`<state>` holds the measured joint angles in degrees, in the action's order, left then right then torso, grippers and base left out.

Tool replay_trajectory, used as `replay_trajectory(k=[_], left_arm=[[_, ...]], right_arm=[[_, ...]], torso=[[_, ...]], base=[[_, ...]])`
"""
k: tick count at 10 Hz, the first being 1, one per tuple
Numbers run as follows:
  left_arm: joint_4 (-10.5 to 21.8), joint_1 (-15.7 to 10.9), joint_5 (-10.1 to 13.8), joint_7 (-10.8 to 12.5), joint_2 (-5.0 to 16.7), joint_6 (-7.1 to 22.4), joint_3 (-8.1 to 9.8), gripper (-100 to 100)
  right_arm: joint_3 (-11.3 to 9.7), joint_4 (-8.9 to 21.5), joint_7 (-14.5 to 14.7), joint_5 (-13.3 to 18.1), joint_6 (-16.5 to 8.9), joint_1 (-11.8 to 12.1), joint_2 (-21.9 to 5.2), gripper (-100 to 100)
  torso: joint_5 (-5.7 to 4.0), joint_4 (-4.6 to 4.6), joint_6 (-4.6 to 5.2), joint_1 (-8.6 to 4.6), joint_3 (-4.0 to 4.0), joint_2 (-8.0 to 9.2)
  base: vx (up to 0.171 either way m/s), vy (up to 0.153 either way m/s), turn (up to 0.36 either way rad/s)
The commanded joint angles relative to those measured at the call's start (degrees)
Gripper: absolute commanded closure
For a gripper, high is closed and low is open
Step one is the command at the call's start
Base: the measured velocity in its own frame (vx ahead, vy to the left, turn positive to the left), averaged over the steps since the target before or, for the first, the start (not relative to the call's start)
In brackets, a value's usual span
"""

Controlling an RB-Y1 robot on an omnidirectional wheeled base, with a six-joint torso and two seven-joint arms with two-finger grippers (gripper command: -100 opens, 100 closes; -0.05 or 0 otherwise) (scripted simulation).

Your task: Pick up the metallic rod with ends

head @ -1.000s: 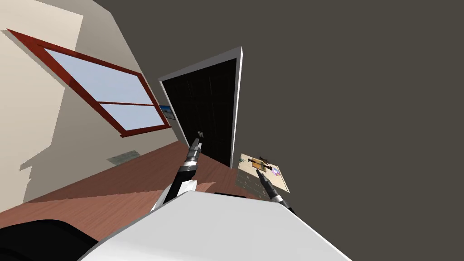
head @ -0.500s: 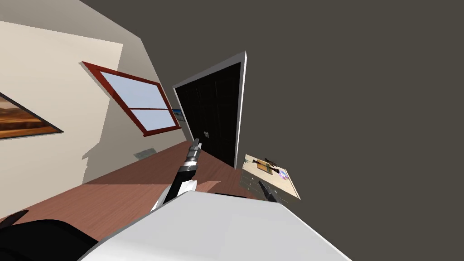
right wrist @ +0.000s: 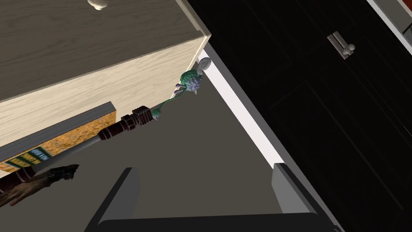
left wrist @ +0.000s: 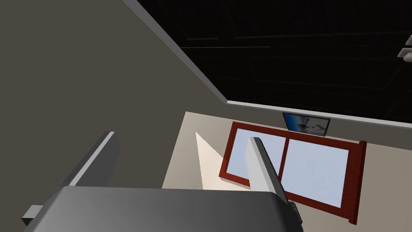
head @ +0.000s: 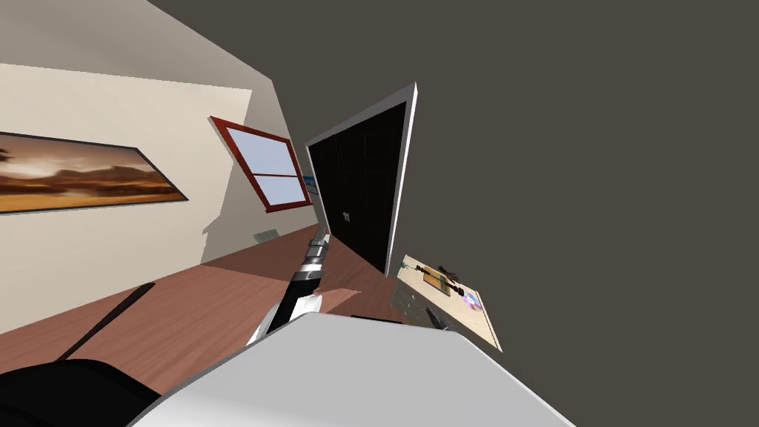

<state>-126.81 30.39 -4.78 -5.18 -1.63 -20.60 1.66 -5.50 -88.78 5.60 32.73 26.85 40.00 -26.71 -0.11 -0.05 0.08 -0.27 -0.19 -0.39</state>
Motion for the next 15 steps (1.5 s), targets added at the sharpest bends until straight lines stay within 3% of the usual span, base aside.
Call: replay_trajectory(k=[1, 2, 3, 4, 7, 8, 11, 12, 13, 14, 15], left_arm=[[0.0, 0.0, 0.0, 0.0, 0.0, 0.0, 0.00, 0], [0.0, 0.0, 0.0, 0.0, 0.0, 0.0, 0.00, 0], [0.0, 0.0, 0.0, 0.0, 0.0, 0.0, -0.01, 0], [0.0, 0.1, 0.0, 0.0, 0.0, 0.0, -0.02, 0], [0.0, 0.0, 0.0, 0.0, 0.0, 0.0, 0.02, 0], [0.0, 0.0, 0.0, 0.0, 0.0, 0.0, 0.03, 0], [0.0, 0.0, 0.0, 0.0, 0.0, 0.0, 0.00, 0], [0.0, 0.0, 0.0, 0.0, 0.0, 0.0, 0.01, 0], [0.0, 0.0, 0.0, 0.0, 0.0, 0.0, 0.00, 0], [0.0, 0.0, 0.0, 0.0, 0.0, 0.0, 0.01, 0], [0.0, 0.0, 0.0, 0.0, 0.0, 0.0, 0.01, 0]], right_arm=[[0.4, 1.9, 0.1, 0.9, 0.5, 1.3, -1.3, -100], [0.5, 4.2, 0.3, 3.2, 0.4, 2.2, -3.0, -100], [0.5, 5.0, 0.3, 3.2, 0.4, 2.2, -3.0, -100], [0.5, 5.0, 0.3, 3.2, 0.4, 2.2, -3.0, -100], [0.5, 5.0, 0.3, 3.2, 0.4, 2.2, -3.0, -100], [0.5, 7.8, 0.5, 5.4, 0.2, 3.1, -4.7, -100], [0.6, 11.2, 0.6, 7.7, 0.1, 3.9, -6.4, -100], [0.7, 14.1, 0.8, 9.9, 0.0, 4.7, -8.0, -100], [0.7, 14.2, 0.8, 9.9, 0.0, 4.7, -8.0, -100], [0.8, 17.1, 1.0, 12.0, -0.1, 5.4, -9.6, -100], [0.8, 17.1, 1.0, 12.0, -0.1, 5.4, -9.6, -100]], torso=[[0.00, 0.00, 0.00, 0.00, 0.00, 0.00], [0.03, -0.01, 0.03, 0.12, -0.02, -0.02], [0.04, -0.01, -0.02, 0.11, -0.03, -0.05], [0.22, -0.16, 0.09, 1.80, -0.61, -1.25], [-0.07, 0.09, 0.05, -0.35, 0.21, 0.35], [-0.15, 0.10, 0.06, -0.70, 0.23, 0.38], [0.01, 0.01, 0.01, 0.10, -0.03, -0.09], [0.01, -0.02, 0.03, 0.23, -0.11, -0.22], [0.03, -0.04, 0.00, 0.19, -0.16, -0.31], [0.02, -0.05, 0.04, 0.16, -0.17, -0.32], [0.03, -0.05, 0.00, 0.11, -0.16, -0.31]], base=[[0.020, -0.003, 0.197], [0.024, -0.005, 0.402], [0.397, 0.436, 0.005], [0.227, 0.314, -0.085], [-0.149, -0.202, 0.075], [-0.096, -0.219, 0.269], [0.000, -0.027, 0.274], [0.047, -0.002, 0.350], [0.044, -0.025, 0.208], [0.041, -0.031, 0.384], [0.029, -0.041, 0.171]])
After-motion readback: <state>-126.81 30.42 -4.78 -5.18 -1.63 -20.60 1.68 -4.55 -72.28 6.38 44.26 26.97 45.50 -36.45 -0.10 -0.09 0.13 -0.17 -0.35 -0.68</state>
